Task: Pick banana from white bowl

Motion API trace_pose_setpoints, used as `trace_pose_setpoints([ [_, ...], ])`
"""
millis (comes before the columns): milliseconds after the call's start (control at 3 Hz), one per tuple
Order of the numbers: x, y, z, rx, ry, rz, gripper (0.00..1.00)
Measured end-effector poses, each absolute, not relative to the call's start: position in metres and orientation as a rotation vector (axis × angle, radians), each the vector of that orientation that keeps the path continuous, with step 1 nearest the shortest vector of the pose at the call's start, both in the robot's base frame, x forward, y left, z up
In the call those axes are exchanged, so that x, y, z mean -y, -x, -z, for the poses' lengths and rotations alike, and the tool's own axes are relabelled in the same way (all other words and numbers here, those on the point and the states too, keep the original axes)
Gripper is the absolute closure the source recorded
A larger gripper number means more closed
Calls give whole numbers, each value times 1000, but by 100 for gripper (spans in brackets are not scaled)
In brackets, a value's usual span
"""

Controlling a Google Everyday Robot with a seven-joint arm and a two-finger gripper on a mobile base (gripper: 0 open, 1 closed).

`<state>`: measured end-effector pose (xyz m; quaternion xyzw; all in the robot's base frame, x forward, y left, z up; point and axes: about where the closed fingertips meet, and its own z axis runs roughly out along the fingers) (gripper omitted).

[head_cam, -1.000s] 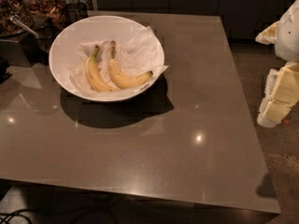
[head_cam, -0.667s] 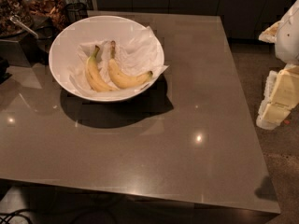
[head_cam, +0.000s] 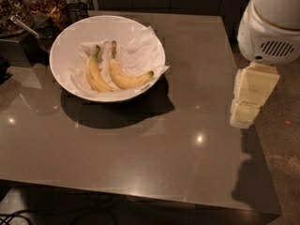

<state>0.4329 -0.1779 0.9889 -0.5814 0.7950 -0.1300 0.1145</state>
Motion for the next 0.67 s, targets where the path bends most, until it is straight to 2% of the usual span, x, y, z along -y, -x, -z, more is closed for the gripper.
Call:
trace_pose_setpoints([
  [667, 152, -432, -999, -2307, 1777, 408, 0],
])
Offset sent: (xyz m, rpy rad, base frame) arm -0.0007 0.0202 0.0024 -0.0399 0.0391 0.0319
